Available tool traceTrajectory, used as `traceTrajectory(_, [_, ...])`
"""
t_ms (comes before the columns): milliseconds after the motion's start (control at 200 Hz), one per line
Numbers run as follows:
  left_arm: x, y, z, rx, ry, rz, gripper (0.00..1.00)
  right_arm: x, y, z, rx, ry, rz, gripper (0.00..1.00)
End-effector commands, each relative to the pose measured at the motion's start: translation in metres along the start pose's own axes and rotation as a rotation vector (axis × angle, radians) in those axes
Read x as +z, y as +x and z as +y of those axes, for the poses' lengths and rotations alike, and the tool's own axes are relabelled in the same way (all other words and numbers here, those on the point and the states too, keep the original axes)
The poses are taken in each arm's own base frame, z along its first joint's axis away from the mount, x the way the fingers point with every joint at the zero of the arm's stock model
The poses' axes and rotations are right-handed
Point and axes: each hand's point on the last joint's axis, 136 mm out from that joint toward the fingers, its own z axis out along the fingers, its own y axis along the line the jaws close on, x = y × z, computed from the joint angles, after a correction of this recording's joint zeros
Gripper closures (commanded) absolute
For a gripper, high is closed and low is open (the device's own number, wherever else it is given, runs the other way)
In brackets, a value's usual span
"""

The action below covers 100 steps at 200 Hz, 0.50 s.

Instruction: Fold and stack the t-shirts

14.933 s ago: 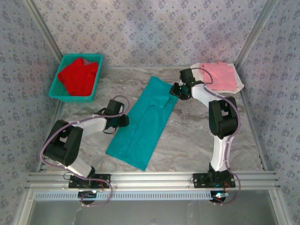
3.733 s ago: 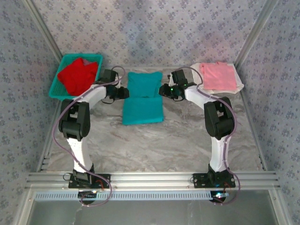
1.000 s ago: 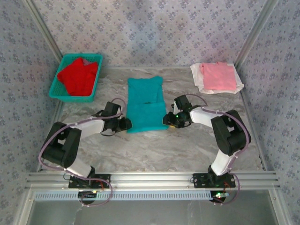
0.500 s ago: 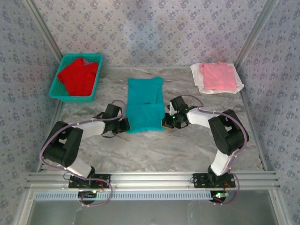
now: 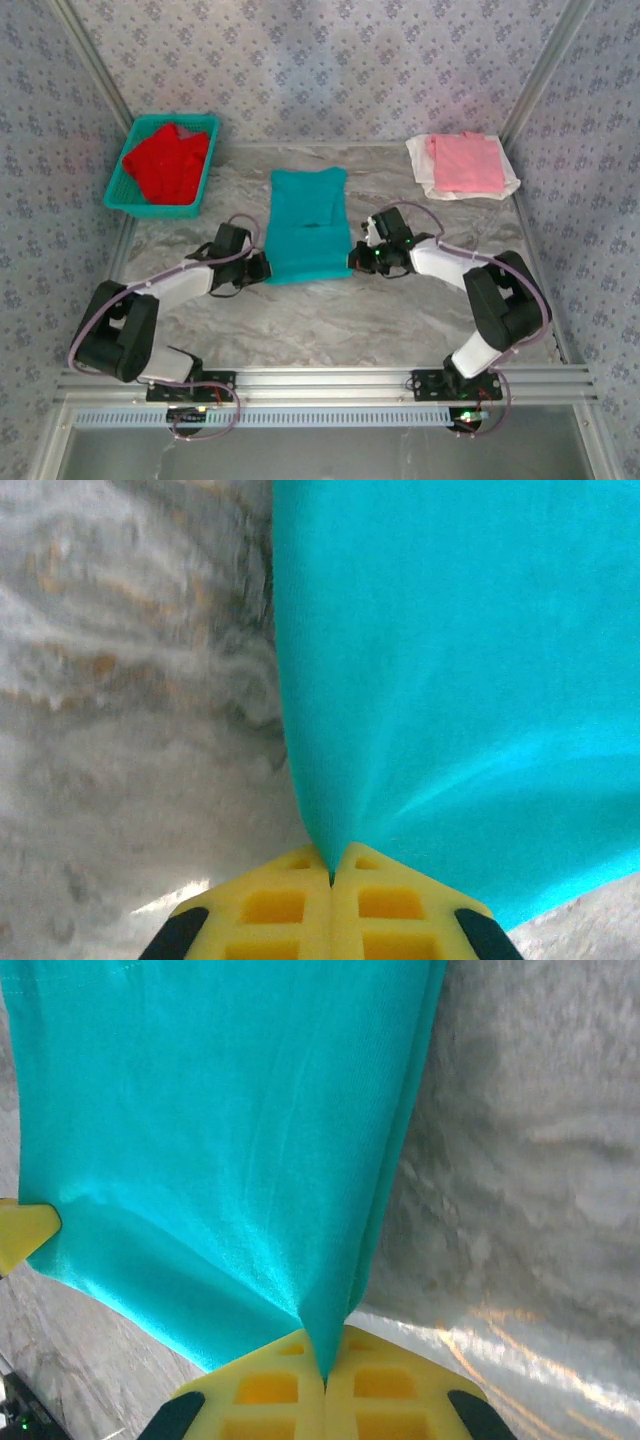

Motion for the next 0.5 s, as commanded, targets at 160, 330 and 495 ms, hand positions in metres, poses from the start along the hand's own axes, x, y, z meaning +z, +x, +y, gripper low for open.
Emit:
traceTrajectory(160, [-0.031,0.081,0.002,0.020,-0.007,0.109,1.00,-0.017,0.090,-0.002,0.027,-0.004,0.086,1.00])
traceTrajectory(330, [-0.050,0.113,-0.008,0.033,0.030,0.125,1.00,-0.042,0.117,0.013,0.001,-0.026,0.055,1.00])
traceTrajectory(495, [-0.085,0.096,-0.029,0.105,0.074,0.028,1.00,-0.069,0.103,0.024,-0.021,-0.045,-0.051,1.00])
